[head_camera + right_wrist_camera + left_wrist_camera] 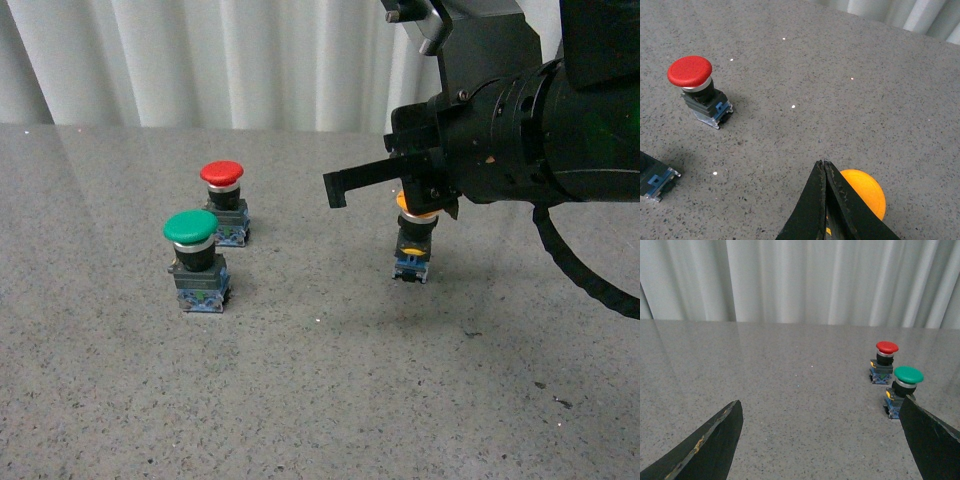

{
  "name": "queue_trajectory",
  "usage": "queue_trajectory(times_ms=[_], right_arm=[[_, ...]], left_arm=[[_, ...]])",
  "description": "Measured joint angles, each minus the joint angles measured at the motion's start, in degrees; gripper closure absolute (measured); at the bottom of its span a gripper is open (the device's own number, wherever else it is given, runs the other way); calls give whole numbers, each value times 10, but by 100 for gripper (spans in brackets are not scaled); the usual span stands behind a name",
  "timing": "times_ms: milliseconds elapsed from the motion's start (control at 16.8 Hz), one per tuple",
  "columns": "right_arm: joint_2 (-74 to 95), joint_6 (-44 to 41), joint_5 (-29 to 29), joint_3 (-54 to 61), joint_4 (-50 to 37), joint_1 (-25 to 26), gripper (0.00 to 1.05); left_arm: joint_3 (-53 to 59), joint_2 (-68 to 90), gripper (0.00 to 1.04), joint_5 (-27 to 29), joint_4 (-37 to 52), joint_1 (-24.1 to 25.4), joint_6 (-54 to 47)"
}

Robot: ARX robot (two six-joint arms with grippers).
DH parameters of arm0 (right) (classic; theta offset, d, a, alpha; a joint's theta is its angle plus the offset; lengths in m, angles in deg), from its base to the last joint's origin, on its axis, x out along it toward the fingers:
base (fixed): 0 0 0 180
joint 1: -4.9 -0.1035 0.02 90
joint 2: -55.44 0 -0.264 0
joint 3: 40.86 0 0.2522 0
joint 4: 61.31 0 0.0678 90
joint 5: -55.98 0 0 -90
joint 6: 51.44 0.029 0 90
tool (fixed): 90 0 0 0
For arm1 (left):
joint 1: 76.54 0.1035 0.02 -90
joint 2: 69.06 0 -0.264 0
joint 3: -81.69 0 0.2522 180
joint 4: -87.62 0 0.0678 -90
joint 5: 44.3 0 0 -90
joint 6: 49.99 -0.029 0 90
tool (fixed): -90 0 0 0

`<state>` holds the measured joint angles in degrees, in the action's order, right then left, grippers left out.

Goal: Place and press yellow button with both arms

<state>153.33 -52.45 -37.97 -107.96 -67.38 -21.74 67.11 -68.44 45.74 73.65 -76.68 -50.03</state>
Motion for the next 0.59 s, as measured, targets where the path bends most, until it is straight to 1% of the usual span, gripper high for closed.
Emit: queue_trajectory(times_ms=[594], right_arm=[[16, -11, -8, -7, 18, 8, 103]], left_arm=[[0, 0, 7, 0, 0, 0, 0]])
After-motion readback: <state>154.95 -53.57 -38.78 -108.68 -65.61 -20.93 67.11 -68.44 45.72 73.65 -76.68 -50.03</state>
